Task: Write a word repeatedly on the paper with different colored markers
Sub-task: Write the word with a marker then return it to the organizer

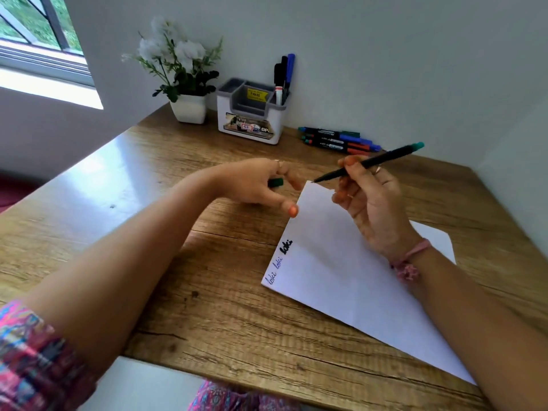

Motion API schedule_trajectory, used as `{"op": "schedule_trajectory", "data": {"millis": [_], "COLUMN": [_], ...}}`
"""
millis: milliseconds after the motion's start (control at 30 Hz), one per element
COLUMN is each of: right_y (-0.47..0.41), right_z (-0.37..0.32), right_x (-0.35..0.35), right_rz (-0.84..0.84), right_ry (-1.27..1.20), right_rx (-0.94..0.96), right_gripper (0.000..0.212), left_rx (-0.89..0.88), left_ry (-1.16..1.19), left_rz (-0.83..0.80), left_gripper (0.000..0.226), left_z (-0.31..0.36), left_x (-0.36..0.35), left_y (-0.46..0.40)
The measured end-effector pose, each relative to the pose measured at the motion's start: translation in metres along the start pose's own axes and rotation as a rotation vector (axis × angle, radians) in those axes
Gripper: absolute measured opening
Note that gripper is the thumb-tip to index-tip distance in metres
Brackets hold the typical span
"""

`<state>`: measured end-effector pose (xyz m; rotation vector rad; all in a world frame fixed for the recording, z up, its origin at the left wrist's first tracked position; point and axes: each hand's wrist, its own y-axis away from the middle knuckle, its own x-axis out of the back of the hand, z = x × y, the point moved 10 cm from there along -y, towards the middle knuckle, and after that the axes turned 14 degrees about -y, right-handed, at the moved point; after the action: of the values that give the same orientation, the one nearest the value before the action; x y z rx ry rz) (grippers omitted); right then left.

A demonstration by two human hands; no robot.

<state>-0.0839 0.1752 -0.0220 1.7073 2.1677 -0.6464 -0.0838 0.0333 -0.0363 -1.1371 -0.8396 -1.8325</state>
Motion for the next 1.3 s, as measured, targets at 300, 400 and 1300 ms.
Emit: {"op": "schedule_trajectory", "data": {"millis": [300, 400, 1300], "right_y": [0.013, 0.014, 0.015], "right_z": [0.038, 0.041, 0.044], "right_x": [-0.036, -0.037, -0.042], "right_rz": [-0.483, -0.521, -0.531], "right_ry": [0.466, 0.552, 0.682], "right_rx": [-0.163, -0.158, -0.107], "right_gripper": [0.015, 0.013, 0.010], "left_rx": [-0.113, -0.093, -0.042], "left_ry": [-0.242, -0.331, -0.226], "left_rz": [0.061, 0.051, -0.015], "left_gripper": [0.043, 0.048, 0.057], "left_z": [-0.002, -0.001, -0.006], "left_x": [-0.005, -0.005, -0.007], "left_y": [-0.013, -0.015, -0.016]}}
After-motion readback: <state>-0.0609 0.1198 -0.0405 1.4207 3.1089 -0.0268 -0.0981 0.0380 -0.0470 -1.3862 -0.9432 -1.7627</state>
